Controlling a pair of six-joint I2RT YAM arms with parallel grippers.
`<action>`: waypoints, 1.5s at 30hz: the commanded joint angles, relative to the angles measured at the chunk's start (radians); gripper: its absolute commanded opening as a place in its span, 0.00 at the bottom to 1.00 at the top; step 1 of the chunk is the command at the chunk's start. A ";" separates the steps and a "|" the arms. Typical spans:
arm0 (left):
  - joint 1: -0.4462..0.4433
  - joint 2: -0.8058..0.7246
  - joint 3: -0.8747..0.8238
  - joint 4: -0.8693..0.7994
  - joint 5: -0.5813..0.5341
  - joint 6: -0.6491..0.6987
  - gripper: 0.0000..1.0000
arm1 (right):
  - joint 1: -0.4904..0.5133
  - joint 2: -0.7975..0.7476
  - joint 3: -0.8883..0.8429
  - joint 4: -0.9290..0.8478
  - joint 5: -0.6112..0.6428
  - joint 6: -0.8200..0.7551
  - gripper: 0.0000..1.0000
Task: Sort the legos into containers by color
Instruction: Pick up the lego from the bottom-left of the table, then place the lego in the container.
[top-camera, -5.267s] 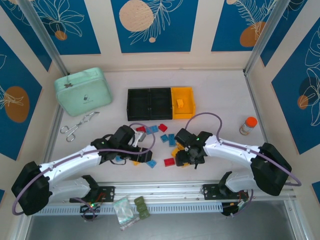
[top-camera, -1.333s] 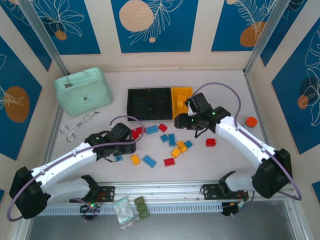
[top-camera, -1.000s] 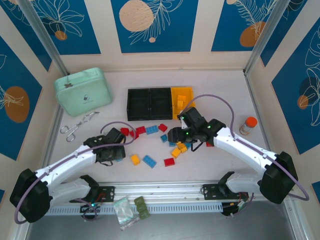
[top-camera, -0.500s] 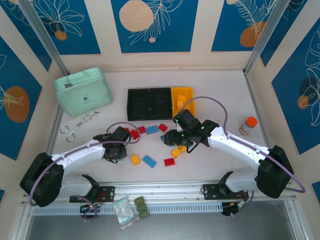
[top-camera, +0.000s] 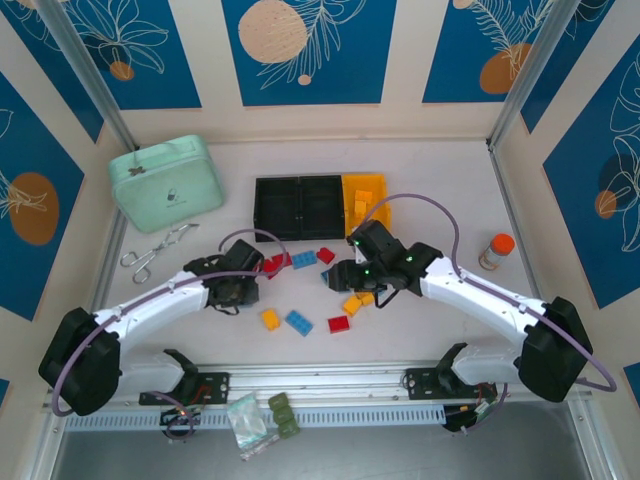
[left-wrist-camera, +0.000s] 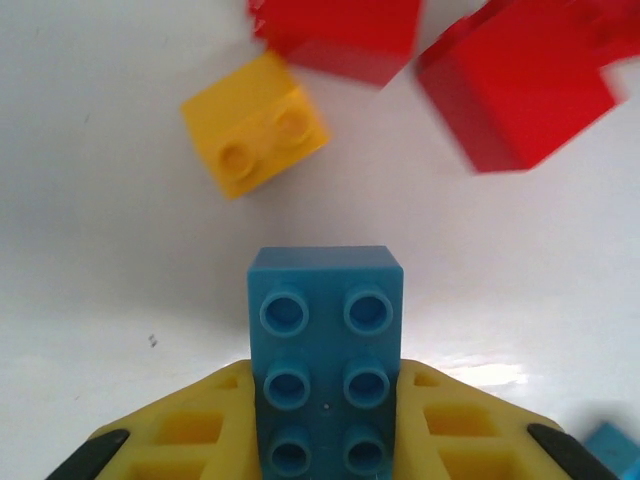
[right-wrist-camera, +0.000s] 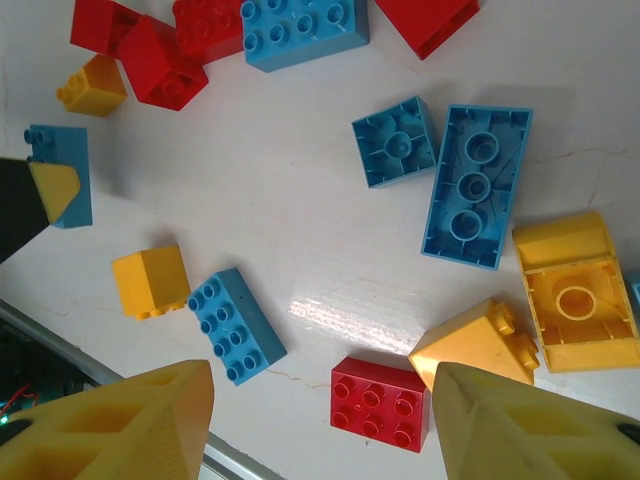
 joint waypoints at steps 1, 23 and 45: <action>0.004 0.031 0.083 -0.007 0.044 0.042 0.23 | -0.002 -0.041 -0.025 0.014 -0.007 0.019 0.60; -0.024 0.570 0.736 0.015 0.155 0.202 0.22 | -0.085 -0.116 -0.102 0.035 0.005 0.079 0.60; -0.018 1.069 1.360 -0.192 0.057 0.273 0.22 | -0.112 -0.281 -0.192 -0.019 0.039 0.132 0.59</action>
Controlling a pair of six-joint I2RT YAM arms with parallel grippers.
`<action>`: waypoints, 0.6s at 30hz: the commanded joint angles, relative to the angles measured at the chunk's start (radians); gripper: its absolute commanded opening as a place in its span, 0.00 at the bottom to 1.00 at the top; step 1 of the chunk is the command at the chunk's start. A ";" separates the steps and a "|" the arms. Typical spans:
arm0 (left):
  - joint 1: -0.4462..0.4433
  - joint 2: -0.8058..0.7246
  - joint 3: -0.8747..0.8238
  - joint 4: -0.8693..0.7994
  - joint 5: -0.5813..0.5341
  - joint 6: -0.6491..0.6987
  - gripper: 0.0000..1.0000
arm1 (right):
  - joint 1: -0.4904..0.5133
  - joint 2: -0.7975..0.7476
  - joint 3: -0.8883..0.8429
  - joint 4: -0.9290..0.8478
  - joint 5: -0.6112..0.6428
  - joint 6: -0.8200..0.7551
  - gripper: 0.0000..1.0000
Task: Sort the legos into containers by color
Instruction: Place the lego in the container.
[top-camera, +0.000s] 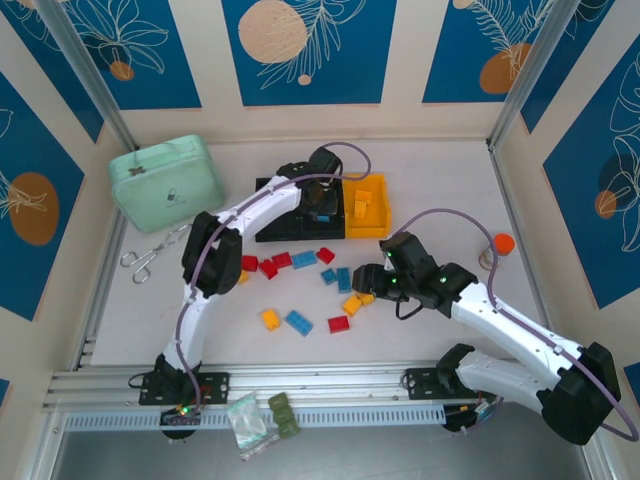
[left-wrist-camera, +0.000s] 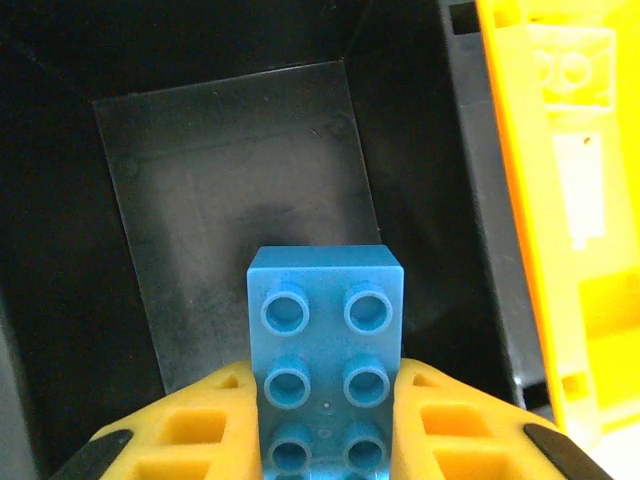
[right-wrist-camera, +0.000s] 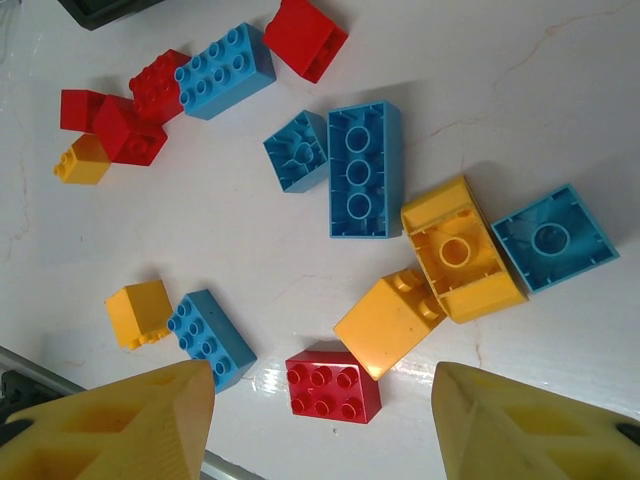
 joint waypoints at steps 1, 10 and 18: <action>0.000 0.040 0.062 -0.064 -0.038 0.032 0.24 | -0.009 -0.028 -0.011 -0.024 0.014 0.015 0.60; 0.002 0.034 0.085 -0.082 -0.039 0.029 0.46 | -0.013 -0.029 -0.014 -0.019 0.011 0.012 0.60; -0.005 -0.092 -0.009 -0.045 -0.003 0.029 0.49 | -0.016 -0.011 0.012 -0.019 0.005 -0.006 0.60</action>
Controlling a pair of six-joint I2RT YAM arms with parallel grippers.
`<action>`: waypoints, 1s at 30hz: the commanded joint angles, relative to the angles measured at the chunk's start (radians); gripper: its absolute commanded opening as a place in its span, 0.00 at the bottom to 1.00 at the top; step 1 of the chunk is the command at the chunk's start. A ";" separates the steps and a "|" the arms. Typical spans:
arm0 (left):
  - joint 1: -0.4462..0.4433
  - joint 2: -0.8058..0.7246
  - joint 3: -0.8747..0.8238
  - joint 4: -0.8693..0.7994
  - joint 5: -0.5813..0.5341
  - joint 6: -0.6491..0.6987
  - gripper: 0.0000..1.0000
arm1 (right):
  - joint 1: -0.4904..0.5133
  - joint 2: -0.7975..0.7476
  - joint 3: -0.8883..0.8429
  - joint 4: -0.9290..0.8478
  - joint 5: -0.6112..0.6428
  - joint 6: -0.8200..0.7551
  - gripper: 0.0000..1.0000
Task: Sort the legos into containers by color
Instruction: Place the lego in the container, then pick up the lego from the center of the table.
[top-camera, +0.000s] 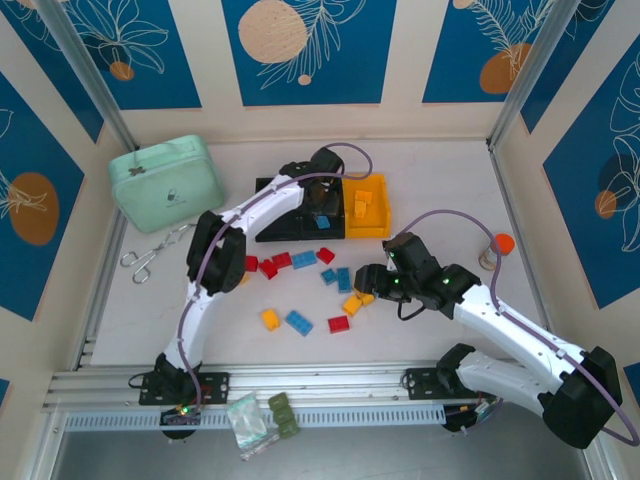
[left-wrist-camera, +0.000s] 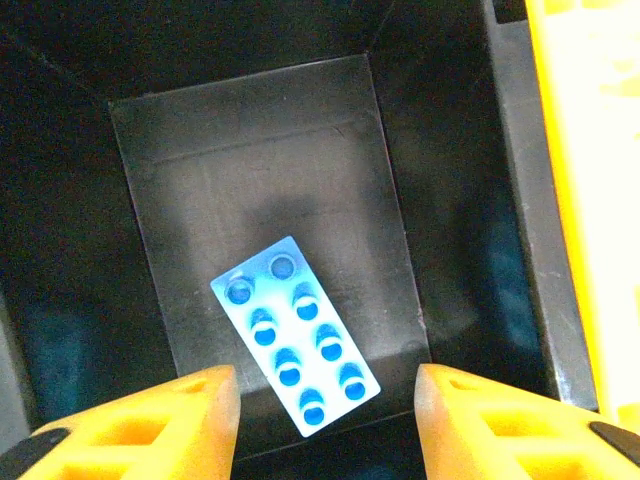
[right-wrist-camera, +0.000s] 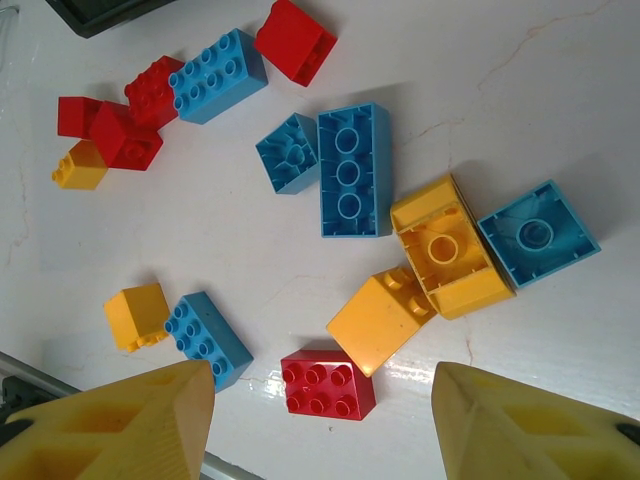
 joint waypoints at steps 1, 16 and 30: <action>-0.007 -0.131 -0.058 -0.001 0.028 0.011 0.49 | -0.007 0.005 0.020 -0.010 0.002 -0.012 0.59; -0.007 -0.630 -0.695 0.157 0.092 0.067 0.53 | -0.010 0.052 0.077 -0.005 -0.064 -0.095 0.60; 0.096 -0.697 -0.922 0.146 0.135 0.364 0.65 | 0.051 0.103 0.093 0.022 -0.082 -0.124 0.60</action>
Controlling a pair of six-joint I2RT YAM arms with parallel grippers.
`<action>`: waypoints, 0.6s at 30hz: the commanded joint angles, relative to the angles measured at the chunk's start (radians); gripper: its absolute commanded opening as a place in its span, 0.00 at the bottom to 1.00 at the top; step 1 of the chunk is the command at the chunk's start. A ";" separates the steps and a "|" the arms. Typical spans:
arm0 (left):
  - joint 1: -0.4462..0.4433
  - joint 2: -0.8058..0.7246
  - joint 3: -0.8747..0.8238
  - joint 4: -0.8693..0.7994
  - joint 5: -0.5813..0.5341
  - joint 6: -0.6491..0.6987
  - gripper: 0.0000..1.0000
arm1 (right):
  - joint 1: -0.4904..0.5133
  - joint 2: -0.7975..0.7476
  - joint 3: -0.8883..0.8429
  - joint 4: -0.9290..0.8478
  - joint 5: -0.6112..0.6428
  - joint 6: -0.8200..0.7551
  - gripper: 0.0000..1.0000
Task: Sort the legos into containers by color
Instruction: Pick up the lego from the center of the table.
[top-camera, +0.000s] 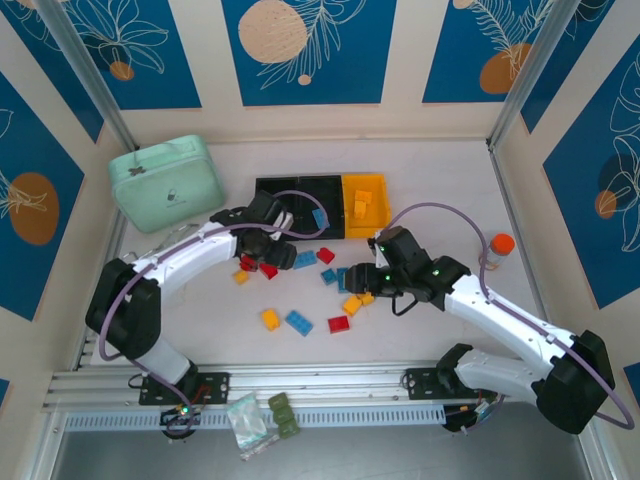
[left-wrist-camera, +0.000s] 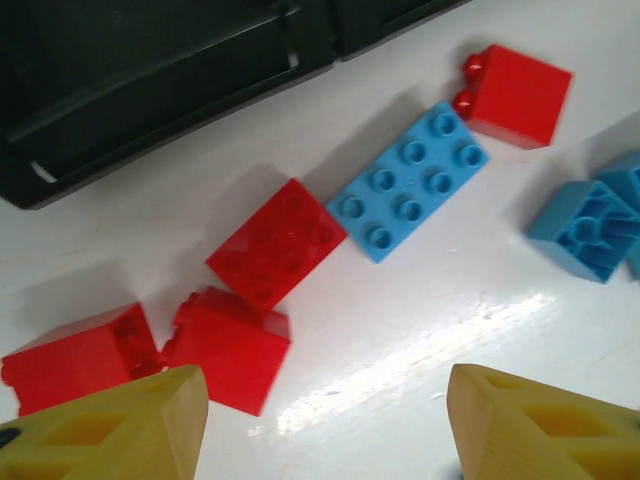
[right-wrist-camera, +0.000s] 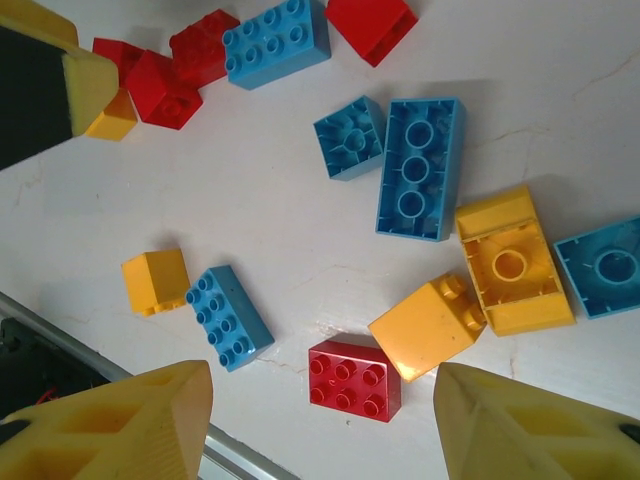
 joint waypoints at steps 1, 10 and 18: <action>0.023 0.024 -0.003 -0.010 0.006 0.099 0.66 | 0.018 0.011 0.032 0.002 -0.012 -0.013 0.60; 0.034 0.105 -0.016 0.026 0.007 0.094 0.66 | 0.033 0.008 0.022 -0.002 0.008 0.000 0.60; 0.035 0.152 -0.030 0.031 -0.060 0.086 0.67 | 0.036 0.004 0.008 0.011 0.008 0.001 0.60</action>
